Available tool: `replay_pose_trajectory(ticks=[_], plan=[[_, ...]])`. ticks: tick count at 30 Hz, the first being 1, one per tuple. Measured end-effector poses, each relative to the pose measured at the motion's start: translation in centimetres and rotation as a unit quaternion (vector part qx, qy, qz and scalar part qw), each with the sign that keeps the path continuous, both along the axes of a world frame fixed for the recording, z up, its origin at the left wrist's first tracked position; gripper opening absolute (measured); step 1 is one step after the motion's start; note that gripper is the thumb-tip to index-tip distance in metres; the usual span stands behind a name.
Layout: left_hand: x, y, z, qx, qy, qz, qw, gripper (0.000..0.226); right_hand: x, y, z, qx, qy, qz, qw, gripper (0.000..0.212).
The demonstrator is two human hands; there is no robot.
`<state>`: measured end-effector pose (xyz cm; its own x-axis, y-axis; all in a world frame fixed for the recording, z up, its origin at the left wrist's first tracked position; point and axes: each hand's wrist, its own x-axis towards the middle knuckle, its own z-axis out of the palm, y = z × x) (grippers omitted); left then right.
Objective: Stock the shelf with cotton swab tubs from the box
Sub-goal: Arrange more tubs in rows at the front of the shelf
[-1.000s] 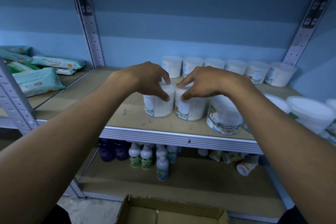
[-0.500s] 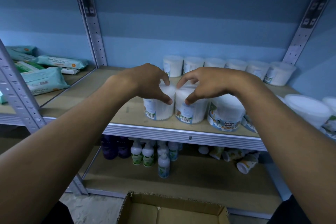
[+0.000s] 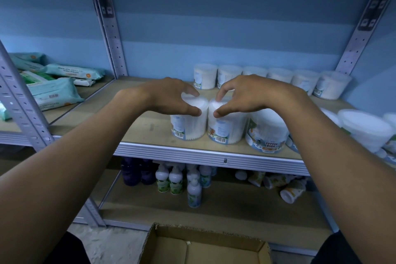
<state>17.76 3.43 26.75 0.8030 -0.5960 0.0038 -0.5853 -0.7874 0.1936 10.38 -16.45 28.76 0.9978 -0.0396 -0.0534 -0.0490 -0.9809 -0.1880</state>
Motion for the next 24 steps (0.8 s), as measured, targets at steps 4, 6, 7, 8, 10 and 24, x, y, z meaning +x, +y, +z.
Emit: replay_pose_trajectory(ticks=[4,6,7,8,10,24], plan=[[0.0,-0.1,0.1,-0.002,0.0,-0.002,1.0,0.062,-0.1,-0.1,0.2,0.008,0.008,0.013,1.0,0.047],[-0.1,-0.1,0.3,0.0,-0.003,0.002,1.0,0.064,-0.4,-0.1,0.3,0.012,0.012,0.02,1.0,0.046],[-0.1,-0.1,0.3,0.001,-0.006,0.004,1.0,0.065,-0.5,-0.1,0.3,0.014,0.015,0.024,1.0,0.046],[-0.1,-0.2,0.3,0.002,-0.01,0.006,1.0,0.067,-0.6,-0.1,0.4,0.018,0.019,0.026,0.999,0.046],[-0.1,-0.3,0.3,0.004,-0.015,0.011,1.0,0.071,-0.7,-0.1,0.5,0.025,0.033,0.03,0.999,0.046],[-0.2,0.3,0.8,-0.008,0.046,-0.058,0.997,0.048,-0.2,0.2,0.6,-0.013,0.005,0.011,1.0,0.044]])
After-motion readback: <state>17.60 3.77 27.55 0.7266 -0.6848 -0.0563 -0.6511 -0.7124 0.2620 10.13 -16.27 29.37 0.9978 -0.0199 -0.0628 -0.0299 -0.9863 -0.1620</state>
